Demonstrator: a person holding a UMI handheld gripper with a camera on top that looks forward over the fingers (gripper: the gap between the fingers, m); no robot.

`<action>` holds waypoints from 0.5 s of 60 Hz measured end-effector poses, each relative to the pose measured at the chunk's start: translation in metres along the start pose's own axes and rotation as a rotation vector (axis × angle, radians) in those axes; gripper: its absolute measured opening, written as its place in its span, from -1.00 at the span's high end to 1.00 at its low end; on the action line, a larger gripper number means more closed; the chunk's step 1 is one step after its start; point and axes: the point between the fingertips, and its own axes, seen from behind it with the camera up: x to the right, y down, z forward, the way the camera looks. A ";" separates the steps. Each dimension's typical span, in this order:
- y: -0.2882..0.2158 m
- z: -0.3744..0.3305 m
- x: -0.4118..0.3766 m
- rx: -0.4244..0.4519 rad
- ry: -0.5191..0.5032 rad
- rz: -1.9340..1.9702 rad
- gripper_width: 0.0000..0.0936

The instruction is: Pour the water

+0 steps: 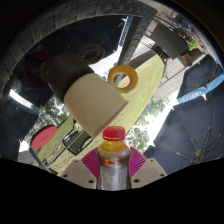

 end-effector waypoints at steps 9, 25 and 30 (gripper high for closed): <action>0.045 0.020 0.023 -0.039 0.046 0.207 0.29; 0.135 -0.011 0.025 -0.023 0.033 1.890 0.28; 0.104 -0.016 -0.008 -0.026 -0.074 2.257 0.28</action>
